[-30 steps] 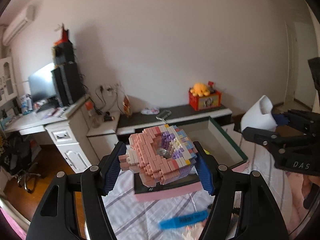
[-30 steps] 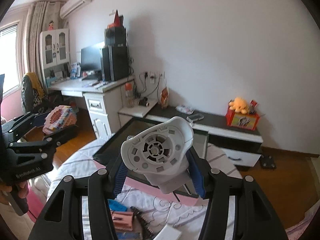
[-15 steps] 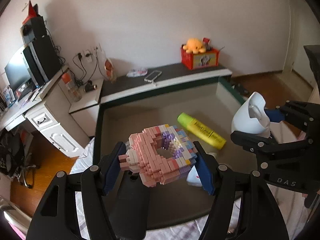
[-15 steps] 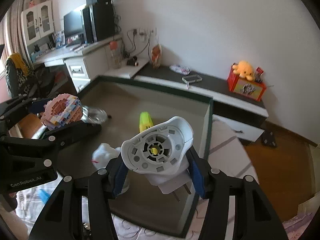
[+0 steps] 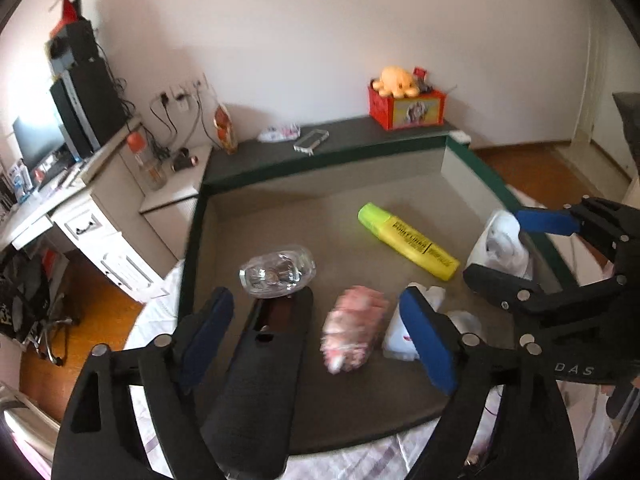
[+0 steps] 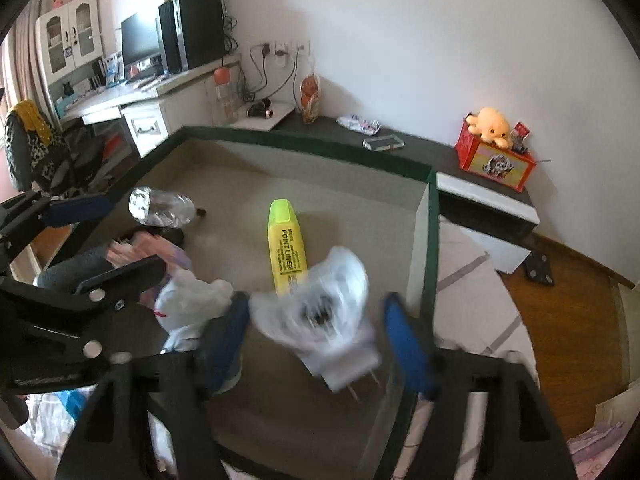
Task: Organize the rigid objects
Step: 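Carry the pixel-block toy and plug adapter into the pink box and release both, then withdraw both tools from the box back over the remaining items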
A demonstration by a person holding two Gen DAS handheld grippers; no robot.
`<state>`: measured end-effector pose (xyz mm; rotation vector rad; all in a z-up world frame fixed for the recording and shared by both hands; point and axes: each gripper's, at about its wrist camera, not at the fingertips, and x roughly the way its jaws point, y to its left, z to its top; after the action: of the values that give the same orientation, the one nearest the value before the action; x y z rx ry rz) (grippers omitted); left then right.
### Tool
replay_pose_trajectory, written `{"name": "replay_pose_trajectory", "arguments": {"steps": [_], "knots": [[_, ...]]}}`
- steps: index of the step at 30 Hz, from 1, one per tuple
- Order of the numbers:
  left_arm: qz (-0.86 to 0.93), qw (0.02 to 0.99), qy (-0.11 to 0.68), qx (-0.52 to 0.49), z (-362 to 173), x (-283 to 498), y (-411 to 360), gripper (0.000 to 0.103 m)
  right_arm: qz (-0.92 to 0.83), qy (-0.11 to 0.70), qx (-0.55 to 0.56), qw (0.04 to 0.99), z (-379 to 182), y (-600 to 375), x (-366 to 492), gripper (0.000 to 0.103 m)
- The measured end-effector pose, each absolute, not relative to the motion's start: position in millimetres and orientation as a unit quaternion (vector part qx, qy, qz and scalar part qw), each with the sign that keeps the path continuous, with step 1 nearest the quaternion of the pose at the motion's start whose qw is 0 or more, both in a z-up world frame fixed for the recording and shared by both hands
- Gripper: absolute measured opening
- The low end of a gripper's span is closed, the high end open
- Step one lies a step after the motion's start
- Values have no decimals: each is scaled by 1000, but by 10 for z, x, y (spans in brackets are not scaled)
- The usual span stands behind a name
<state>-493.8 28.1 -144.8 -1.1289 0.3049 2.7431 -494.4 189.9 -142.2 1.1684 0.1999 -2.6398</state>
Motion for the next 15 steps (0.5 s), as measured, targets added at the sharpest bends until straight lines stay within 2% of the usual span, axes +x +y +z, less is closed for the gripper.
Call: {"name": "replay_pose_trajectory", "arguments": {"steps": [5,7,11,15], "knots": [[940,60,96,-322,-1099,-4491,143,102,-924,55,358,124,-1087,1923,-4593,82],[950,52,94,-292,-933,-4236,77,103,-934,51,332,123,-890,1923,-4377,84],[966,40,87,-241,-666,-3706,-42,103,-954,48,273,116,-547,1878,-3895,103],[978,28,66,-194,-458,-3161,-173,103,-968,43,219,112,-271,1813,-3349,103]]}}
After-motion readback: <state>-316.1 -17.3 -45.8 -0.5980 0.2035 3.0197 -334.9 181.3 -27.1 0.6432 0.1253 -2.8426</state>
